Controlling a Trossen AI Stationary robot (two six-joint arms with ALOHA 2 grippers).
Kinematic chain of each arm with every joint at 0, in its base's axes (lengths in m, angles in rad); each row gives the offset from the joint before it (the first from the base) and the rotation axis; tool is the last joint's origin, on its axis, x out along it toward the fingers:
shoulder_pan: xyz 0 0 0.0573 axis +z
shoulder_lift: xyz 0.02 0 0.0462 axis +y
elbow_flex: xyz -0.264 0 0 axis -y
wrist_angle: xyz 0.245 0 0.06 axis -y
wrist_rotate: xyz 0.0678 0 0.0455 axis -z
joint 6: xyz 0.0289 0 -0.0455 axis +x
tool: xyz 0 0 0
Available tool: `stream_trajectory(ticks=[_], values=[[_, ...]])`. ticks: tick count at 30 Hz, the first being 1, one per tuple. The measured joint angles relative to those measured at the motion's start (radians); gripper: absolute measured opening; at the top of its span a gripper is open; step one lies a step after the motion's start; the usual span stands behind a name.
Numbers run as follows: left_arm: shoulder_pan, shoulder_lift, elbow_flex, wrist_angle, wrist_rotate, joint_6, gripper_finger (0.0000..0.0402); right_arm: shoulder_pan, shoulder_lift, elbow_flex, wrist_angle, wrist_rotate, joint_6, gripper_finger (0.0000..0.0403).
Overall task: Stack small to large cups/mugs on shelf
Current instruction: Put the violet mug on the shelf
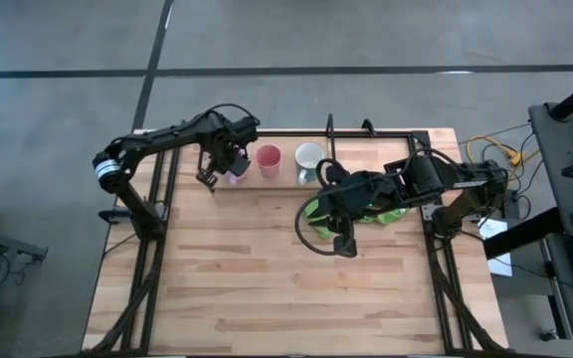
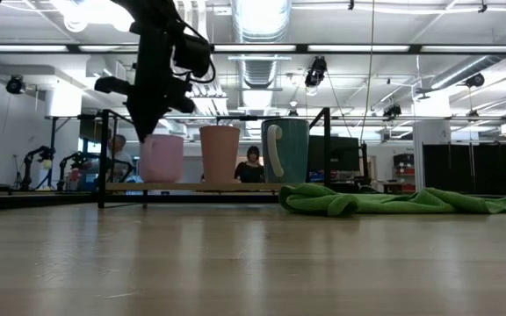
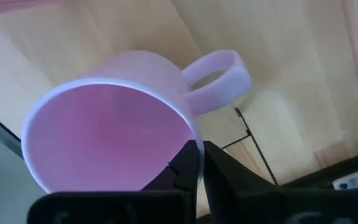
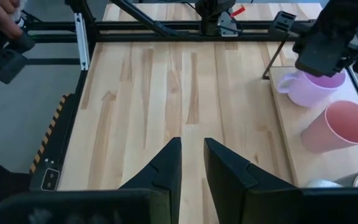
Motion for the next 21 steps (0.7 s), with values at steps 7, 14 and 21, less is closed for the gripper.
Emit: stream_trajectory(ticks=[7,14,21], values=[[0.0,-0.002,-0.001,0.016,0.0,-0.007,0.0,0.0,0.0,0.02,0.003,0.026,0.008,0.0063],[0.001,-0.002,-0.001,0.037,-0.001,-0.09,0.0,0.0,0.0,0.034,0.008,0.026,0.008,0.0063],[0.002,-0.002,-0.002,0.037,-0.001,-0.11,0.003,0.0,0.0,0.035,0.009,0.026,0.008,0.0063]])
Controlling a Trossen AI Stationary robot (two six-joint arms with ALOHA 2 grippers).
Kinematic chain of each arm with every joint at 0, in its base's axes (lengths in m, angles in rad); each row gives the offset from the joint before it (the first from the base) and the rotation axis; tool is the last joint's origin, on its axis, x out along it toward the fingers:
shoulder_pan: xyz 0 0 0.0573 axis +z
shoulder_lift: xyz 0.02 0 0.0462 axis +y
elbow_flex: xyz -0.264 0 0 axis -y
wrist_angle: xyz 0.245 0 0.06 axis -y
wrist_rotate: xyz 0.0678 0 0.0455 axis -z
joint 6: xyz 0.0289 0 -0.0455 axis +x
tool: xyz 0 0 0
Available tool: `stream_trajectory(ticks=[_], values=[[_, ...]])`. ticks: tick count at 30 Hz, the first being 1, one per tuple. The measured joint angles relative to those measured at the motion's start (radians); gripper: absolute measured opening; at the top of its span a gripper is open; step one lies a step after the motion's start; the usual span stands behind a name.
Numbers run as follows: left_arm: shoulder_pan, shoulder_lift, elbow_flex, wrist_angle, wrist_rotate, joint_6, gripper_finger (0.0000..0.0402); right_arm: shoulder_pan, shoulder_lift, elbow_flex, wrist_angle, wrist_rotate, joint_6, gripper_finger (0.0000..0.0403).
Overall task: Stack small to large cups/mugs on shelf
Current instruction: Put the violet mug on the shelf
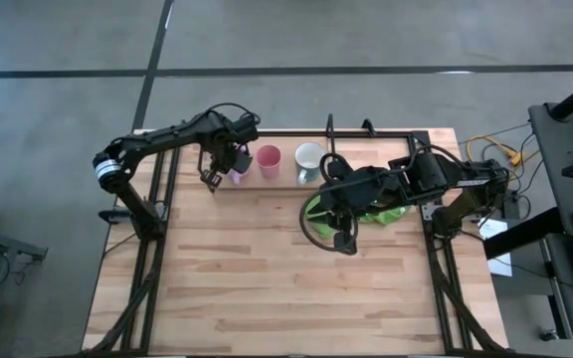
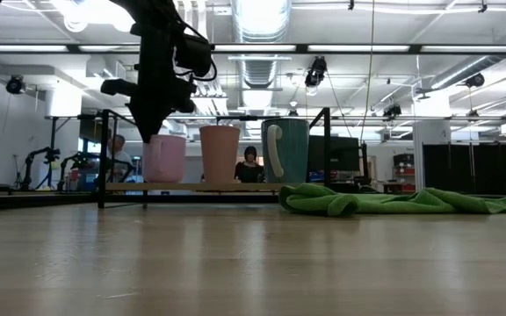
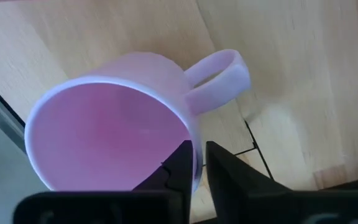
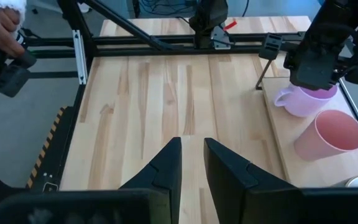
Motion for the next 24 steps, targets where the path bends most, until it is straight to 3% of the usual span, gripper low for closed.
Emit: stream_trajectory(ticks=[7,13,19,24], values=[[-0.013,-0.008,0.006,-0.008,-0.064,-0.009,0.0055,0.0,0.0,0.0,0.0,0.0,0.0,0.0063],[-0.024,-0.043,0.044,-0.013,-0.079,-0.127,0.0056,0.0,0.0,0.0,0.0,0.001,-0.019,0.0063],[-0.04,-0.078,0.06,-0.07,-0.033,-0.191,0.0056,-0.009,0.0,0.0,-0.001,0.001,-0.028,0.0063],[-0.044,-0.079,0.082,-0.036,0.054,-0.44,0.0056,-0.016,0.0,0.0,0.0,0.001,-0.038,0.0063]])
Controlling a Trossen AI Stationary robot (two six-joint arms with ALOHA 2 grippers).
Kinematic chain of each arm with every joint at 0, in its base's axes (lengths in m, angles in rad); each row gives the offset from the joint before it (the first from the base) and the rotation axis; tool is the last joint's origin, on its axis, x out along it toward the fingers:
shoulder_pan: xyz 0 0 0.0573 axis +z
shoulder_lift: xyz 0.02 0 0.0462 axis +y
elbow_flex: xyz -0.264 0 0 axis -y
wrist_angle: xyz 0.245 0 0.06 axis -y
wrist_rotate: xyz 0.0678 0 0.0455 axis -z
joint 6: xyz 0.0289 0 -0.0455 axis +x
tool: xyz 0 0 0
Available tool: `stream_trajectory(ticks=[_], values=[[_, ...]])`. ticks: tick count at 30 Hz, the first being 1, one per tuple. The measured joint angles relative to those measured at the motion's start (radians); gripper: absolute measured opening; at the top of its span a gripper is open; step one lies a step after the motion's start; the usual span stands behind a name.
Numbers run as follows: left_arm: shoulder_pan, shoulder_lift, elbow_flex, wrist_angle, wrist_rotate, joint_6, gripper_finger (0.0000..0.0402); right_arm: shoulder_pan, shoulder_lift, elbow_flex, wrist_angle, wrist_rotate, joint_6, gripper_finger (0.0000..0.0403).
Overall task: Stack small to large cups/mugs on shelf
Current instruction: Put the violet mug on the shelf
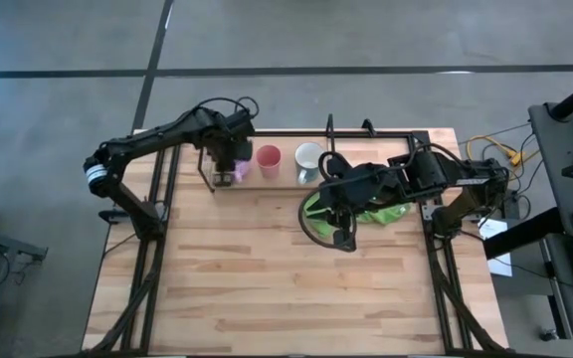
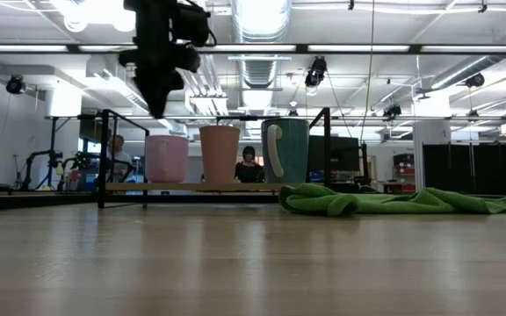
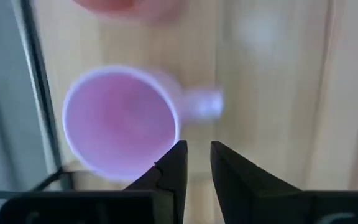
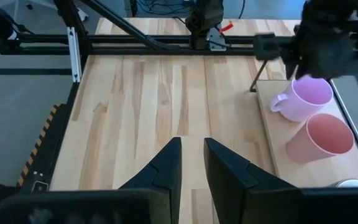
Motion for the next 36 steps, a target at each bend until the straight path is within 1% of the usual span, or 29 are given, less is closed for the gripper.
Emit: stream_trajectory(ticks=[2,5,7,9,11,15,20,26,33,36], values=[[-0.001,0.001,0.005,0.056,0.04,-0.162,0.0056,-0.003,0.0,0.0,0.0,0.0,0.0,0.0063],[-0.002,0.003,0.013,0.086,0.042,-0.365,0.0056,-0.007,0.0,0.0,0.0,0.0,-0.007,0.0063],[-0.007,0.003,0.016,0.098,0.04,-0.469,0.0056,-0.008,0.0,0.0,0.0,0.0,-0.008,0.0063],[-0.019,0.003,0.015,0.104,0.052,-0.525,0.0056,-0.007,0.0,0.0,0.0,0.0,-0.008,0.0063],[-0.036,0.003,0.012,0.123,0.08,-0.533,0.0056,-0.006,0.0,0.0,0.0,0.0,-0.008,0.0063],[-0.08,0.013,0.002,0.139,0.083,-0.552,0.005,-0.006,0.0,0.0,0.0,-0.001,-0.008,0.0063],[-0.108,0.019,-0.011,0.136,0.071,-0.554,0.0007,-0.006,0.0,0.0,-0.001,-0.001,-0.011,0.0063],[-0.109,0.019,-0.025,0.173,0.022,-0.552,0.0001,-0.006,0.0,0.0,-0.001,-0.001,-0.011,0.0063],[-0.12,0.03,-0.086,0.222,0.015,-0.578,0.0,-0.006,0.0,0.0,-0.001,-0.001,-0.01,0.0063],[-0.128,0.045,-0.113,0.234,-0.036,-0.598,0.0,-0.006,0.0,0.0,-0.001,-0.001,-0.008,0.0063]])
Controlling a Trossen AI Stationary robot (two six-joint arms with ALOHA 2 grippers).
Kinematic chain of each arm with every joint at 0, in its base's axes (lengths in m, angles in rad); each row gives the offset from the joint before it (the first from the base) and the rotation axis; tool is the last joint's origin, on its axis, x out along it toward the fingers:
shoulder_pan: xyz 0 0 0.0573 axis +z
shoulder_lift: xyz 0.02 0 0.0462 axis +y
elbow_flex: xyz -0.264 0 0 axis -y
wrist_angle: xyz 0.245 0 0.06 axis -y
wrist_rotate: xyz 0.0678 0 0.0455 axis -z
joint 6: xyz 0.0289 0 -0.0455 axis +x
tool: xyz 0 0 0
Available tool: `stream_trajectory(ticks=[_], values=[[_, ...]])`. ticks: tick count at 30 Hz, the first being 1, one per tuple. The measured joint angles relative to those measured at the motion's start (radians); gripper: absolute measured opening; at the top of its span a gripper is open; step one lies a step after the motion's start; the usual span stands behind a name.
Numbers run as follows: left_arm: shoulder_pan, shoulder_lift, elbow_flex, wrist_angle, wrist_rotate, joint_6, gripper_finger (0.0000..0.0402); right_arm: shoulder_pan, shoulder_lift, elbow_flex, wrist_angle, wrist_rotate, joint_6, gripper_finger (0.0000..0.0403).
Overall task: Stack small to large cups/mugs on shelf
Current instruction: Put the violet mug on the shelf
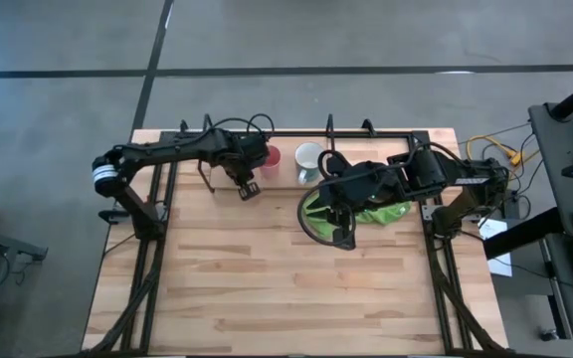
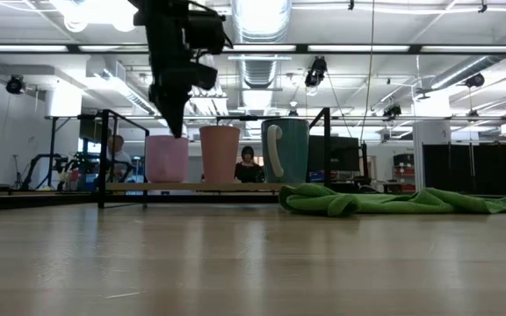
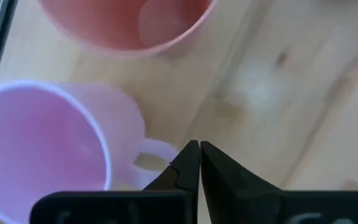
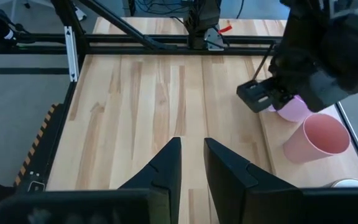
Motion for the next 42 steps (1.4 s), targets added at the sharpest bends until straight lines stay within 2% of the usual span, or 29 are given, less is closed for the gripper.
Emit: stream_trajectory(ticks=[8,19,33,42], values=[[-0.008,0.024,-0.022,0.014,-0.075,-0.008,0.0,0.0,0.0,0.0,0.001,0.0,0.001,0.0063],[-0.022,0.023,-0.046,0.0,-0.101,-0.008,0.0,0.0,0.0,0.0,0.001,0.0,0.001,0.0063],[-0.036,0.023,-0.046,-0.109,-0.104,-0.007,0.0,0.0,0.0,0.0,0.001,0.0,0.001,0.0063],[-0.035,0.023,-0.046,-0.172,-0.15,-0.007,0.0,0.0,0.0,0.0,0.001,0.0,0.001,0.0063]])
